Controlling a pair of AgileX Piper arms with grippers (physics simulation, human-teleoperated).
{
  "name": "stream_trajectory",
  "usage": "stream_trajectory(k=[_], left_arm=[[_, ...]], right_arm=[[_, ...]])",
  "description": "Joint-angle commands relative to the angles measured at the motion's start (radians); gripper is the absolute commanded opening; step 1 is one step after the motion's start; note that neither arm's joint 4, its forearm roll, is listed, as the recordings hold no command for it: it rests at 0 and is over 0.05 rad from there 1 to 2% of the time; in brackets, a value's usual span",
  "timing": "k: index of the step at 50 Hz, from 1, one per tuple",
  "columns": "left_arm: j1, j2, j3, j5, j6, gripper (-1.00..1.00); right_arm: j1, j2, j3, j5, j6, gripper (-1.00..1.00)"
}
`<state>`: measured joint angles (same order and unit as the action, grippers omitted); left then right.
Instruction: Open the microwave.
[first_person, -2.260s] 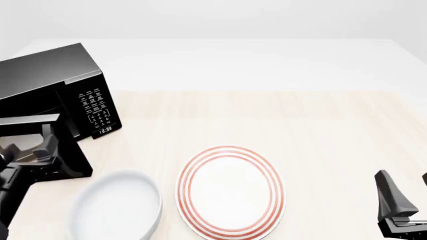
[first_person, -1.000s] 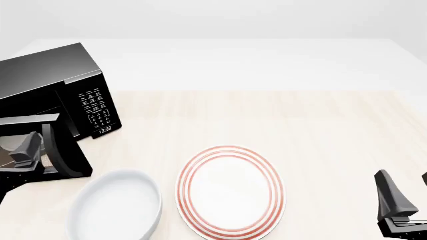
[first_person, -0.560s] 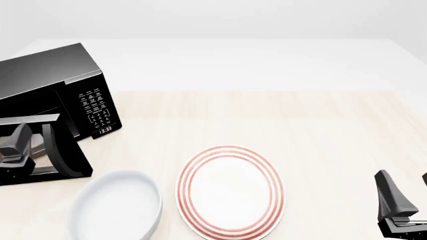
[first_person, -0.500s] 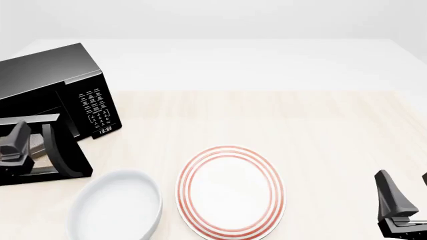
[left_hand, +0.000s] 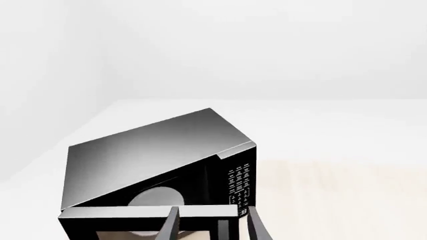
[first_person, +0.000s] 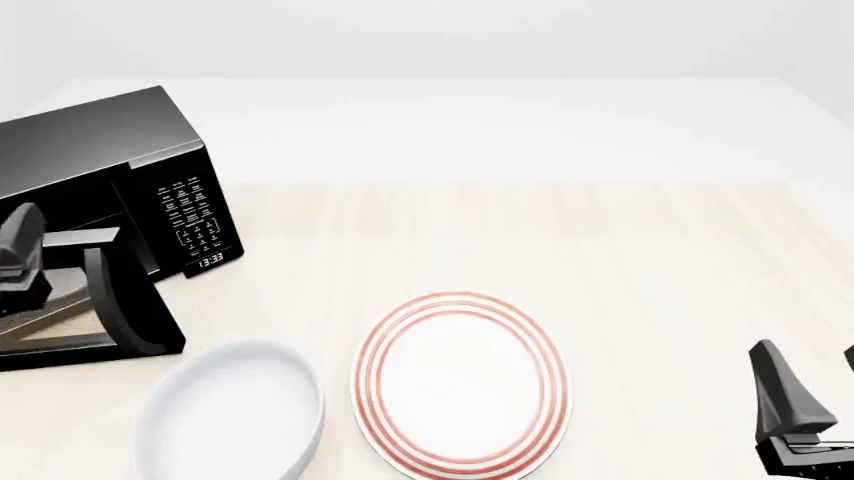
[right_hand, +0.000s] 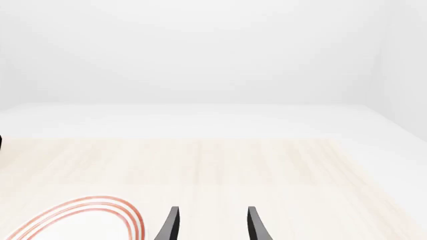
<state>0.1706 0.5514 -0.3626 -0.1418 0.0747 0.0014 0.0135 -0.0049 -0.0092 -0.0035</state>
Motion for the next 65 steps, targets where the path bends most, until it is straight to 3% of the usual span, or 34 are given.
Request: stream_trajectory(k=[1,28,42,53,65], left_arm=[[-0.003,0.035,-0.088,0.062,0.021,1.00],[-0.004,0.247,-0.305,0.122,0.053,1.00],[-0.025,0.304,-0.409,0.236,0.035,1.00],[-0.022,0.372,-0.500,0.342,0.068,1.00],[-0.034,0.428,-0.583,0.442,0.030,1.00]], right_arm=[[0.000,0.000,0.000,0.000,0.000,1.00],[0.000,0.000,0.000,0.000,0.000,1.00],[0.000,0.000,0.000,0.000,0.000,1.00],[0.000,0.000,0.000,0.000,0.000,1.00],[0.000,0.000,0.000,0.000,0.000,1.00]])
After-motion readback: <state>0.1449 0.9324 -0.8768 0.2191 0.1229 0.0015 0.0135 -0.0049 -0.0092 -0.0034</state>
